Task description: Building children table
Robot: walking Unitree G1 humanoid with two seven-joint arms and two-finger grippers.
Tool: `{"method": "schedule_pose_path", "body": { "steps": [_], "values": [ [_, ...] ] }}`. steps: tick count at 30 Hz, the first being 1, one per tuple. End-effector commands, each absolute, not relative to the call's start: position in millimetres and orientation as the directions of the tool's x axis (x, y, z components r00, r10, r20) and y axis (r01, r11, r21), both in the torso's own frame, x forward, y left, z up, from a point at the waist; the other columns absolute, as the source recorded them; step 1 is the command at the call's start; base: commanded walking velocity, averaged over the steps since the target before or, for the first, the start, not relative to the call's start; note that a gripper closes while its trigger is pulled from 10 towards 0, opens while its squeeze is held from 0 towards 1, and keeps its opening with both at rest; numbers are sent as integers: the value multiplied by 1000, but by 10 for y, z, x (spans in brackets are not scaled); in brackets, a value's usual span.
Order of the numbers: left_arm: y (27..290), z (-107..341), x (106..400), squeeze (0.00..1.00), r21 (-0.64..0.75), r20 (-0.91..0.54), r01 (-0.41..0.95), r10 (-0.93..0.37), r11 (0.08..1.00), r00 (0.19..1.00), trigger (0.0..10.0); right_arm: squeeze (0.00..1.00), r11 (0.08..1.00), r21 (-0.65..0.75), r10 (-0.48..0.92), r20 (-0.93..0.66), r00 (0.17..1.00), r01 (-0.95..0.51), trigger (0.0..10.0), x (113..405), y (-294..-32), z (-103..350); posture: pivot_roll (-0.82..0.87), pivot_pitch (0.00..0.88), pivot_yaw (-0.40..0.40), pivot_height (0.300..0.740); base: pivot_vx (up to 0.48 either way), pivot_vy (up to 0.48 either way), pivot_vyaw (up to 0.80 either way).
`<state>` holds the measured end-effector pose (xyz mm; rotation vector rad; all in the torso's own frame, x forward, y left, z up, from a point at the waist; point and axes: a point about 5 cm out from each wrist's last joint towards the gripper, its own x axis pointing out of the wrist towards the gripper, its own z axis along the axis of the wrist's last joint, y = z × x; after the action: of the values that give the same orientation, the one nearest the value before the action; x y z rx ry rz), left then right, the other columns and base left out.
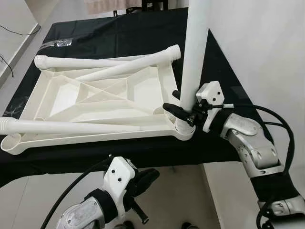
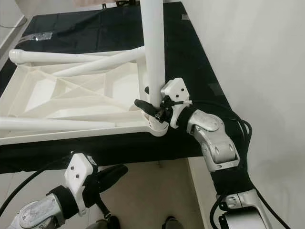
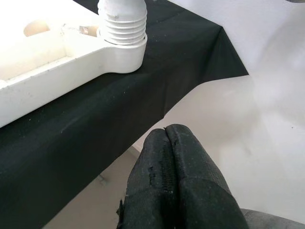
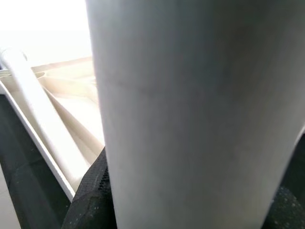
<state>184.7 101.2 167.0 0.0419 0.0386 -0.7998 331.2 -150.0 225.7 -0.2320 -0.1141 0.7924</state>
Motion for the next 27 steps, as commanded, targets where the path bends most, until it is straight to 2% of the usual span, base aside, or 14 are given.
{"method": "schedule_pose_path", "body": {
  "steps": [1, 17, 24, 26, 27],
  "values": [
    [1029, 1619, 1829, 0, 6, -82, 717, -714, 697, 695, 10000, 0, 755, -118, 608, -241, 757, -644, 10000, 3314, -1641, 1651, 1, 309, 52, 740, 0, 0, 0],
    [1030, 1605, 1801, 0, 3, -88, 720, -717, 694, 691, 10000, 0, 801, -92, 571, -182, 801, -592, 10000, 3247, -1654, 1536, 2, 297, 54, 740, 0, 0, 0],
    [1032, 1605, 1790, 0, 2, -89, 721, -718, 693, 691, 10000, 0, 744, -125, 627, -207, 751, -656, 10000, 3174, -1624, 1446, 3, 296, 58, 740, 0, 0, 0],
    [1035, 1600, 1782, 0, 1, -92, 722, -719, 692, 689, 10000, 0, 690, -119, 686, -206, 698, -714, 10000, 3208, -1647, 1494, 6, 291, 62, 740, 0, 0, 0],
    [1035, 1600, 1782, 0, 1, -92, 722, -719, 692, 689, 10000, 0, 690, -119, 686, -206, 698, -714, 10000, 3208, -1647, 1494, 6, 291, 62, 740, 0, 0, 0]
  ]
}}
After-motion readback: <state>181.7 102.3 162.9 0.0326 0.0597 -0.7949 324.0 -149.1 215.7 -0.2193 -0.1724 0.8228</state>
